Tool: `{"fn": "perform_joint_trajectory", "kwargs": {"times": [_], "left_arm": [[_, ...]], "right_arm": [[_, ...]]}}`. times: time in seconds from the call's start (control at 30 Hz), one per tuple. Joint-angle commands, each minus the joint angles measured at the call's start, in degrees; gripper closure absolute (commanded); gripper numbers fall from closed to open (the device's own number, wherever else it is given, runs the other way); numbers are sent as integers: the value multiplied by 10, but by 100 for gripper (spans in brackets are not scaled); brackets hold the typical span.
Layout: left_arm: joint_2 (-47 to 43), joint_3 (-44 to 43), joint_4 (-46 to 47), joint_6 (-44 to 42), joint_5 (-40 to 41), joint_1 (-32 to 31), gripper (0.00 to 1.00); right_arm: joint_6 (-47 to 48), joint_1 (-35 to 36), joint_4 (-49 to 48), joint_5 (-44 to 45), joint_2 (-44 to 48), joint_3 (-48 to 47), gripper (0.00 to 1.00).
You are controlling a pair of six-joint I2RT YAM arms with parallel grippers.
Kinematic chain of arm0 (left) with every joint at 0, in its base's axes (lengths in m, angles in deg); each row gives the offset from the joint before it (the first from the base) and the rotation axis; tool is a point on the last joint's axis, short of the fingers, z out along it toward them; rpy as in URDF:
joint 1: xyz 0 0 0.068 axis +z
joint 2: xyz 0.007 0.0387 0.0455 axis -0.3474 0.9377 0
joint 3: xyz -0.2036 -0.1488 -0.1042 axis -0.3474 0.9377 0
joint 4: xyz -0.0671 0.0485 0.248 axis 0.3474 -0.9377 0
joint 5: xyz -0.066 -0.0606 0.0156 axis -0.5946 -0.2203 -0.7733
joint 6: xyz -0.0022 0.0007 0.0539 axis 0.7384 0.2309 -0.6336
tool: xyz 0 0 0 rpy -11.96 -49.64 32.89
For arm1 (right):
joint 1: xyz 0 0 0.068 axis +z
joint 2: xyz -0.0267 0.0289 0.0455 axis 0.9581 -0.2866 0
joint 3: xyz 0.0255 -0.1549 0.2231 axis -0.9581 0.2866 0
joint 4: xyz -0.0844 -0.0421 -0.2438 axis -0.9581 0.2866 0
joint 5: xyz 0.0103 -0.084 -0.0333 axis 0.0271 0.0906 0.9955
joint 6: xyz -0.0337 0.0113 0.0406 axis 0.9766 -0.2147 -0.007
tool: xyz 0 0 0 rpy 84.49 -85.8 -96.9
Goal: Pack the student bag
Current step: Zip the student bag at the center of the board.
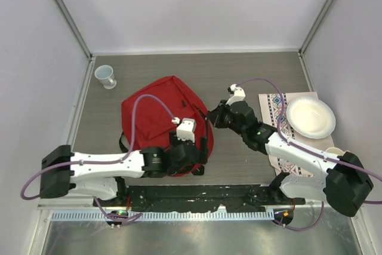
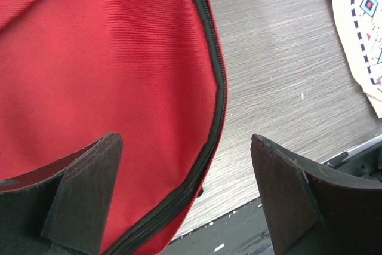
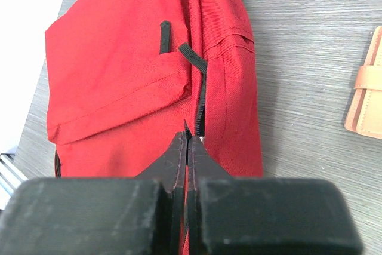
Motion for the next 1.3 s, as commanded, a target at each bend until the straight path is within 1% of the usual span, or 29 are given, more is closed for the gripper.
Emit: {"fn": "perform_joint_trajectory", "kwargs": {"times": [0.0,0.1,0.13,0.2,0.3,0.4,0.43,0.5,0.53,0.57,0.6,0.63,0.67,0.73,0.8,0.97,1.1,1.27], "left_arm": [[74,-57,84,-20,-4,2,9],[115,-77,88,-13,22,2,10],[121,-78,111,-14,25,2,10],[135,-79,130,-19,36,4,11],[155,-89,121,1,47,19,16],[162,-86,122,9,51,35,26],[163,-86,119,10,51,43,35],[162,-86,109,22,49,50,49],[161,-85,106,22,47,52,66],[157,-78,104,24,45,52,75],[151,-75,102,27,36,52,91],[147,-70,101,30,28,52,96],[143,-58,103,33,17,52,100],[131,-41,113,36,-15,48,100],[120,-12,120,38,-28,39,100],[84,38,120,47,-48,-8,100],[54,60,91,63,-46,-44,100],[11,86,60,81,-31,-63,100]], "right_arm": [[15,4,-10,16,25,-17,99],[16,4,-5,15,31,-19,99],[15,5,-2,13,36,-19,99],[16,4,-1,13,42,-16,99],[16,5,6,15,53,-12,99],[15,4,10,15,62,-9,99],[15,4,11,16,65,-8,99],[15,4,12,19,65,-8,99],[14,4,12,19,64,-9,99],[15,4,12,20,63,-10,99],[15,4,11,21,59,-11,99],[16,4,9,20,55,-14,99],[18,4,7,21,52,-16,99],[18,3,-1,21,35,-24,99],[24,3,-8,21,20,-31,99],[28,-4,-36,15,-40,-61,99],[28,-9,-59,4,-81,-86,99],[24,-14,-73,-2,-127,-112,99]]}}
